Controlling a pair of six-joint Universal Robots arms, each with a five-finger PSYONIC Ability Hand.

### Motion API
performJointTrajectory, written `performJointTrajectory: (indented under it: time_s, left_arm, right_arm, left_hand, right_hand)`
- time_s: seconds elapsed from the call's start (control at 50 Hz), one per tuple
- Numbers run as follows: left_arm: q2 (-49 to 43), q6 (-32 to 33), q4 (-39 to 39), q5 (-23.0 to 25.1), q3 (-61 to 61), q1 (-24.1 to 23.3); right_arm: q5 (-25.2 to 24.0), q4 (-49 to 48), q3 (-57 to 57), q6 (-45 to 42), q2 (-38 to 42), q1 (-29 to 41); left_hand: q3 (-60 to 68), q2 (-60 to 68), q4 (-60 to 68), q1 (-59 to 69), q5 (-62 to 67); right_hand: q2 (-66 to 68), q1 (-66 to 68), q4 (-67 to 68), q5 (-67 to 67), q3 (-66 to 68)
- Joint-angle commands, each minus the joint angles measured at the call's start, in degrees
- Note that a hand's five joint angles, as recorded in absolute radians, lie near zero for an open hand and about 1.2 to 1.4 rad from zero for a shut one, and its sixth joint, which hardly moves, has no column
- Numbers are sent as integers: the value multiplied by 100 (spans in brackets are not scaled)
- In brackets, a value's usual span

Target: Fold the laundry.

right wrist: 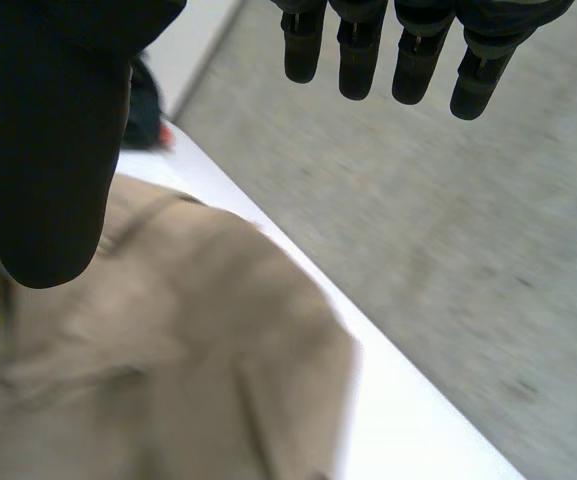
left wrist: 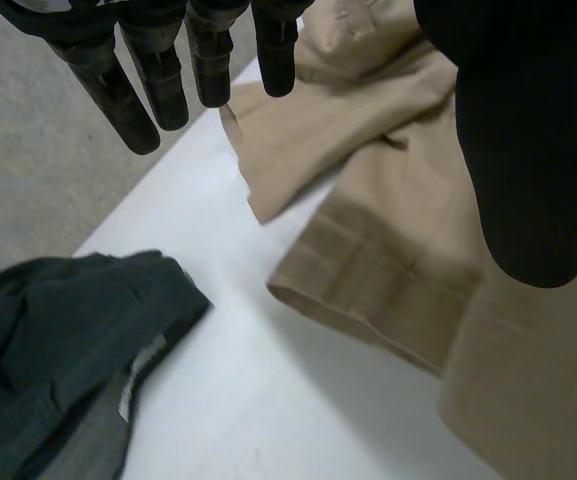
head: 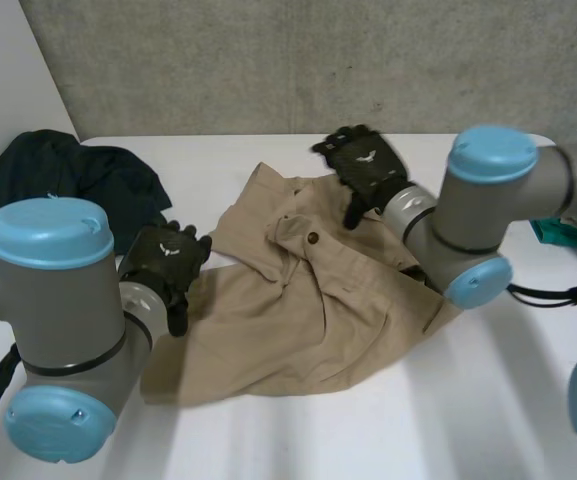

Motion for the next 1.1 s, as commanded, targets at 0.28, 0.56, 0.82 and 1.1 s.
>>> performJointTrajectory:
  time_s: [0.28, 0.56, 0.82, 1.1]
  left_arm:
    - [-272, -77, -30, -183, 744, -538]
    - [-193, -235, -39, -156, 674, -485]
    - [52, -279, -100, -156, 630, -477]
    - [35, -367, -100, -121, 542, -450]
  right_arm:
    - [-97, 863, -900, -143, 799, -199]
    - [149, 679, -1921, 192, 1925, 144]
    - [1002, -101, -2020, 718, 1365, -417]
    - [687, 360, -1992, 385, 1574, -982]
  left_hand:
    - [174, 186, 198, 222, 74]
    - [107, 119, 131, 155, 7]
    - [90, 102, 114, 138, -10]
    - [90, 102, 114, 138, -10]
  right_hand:
    - [2561, 2463, 2570, 2495, 2573]
    - [1686, 1588, 1695, 1620, 1698]
    - [6802, 6704, 6811, 6736, 6814]
    - [5901, 5803, 5910, 5834, 5913]
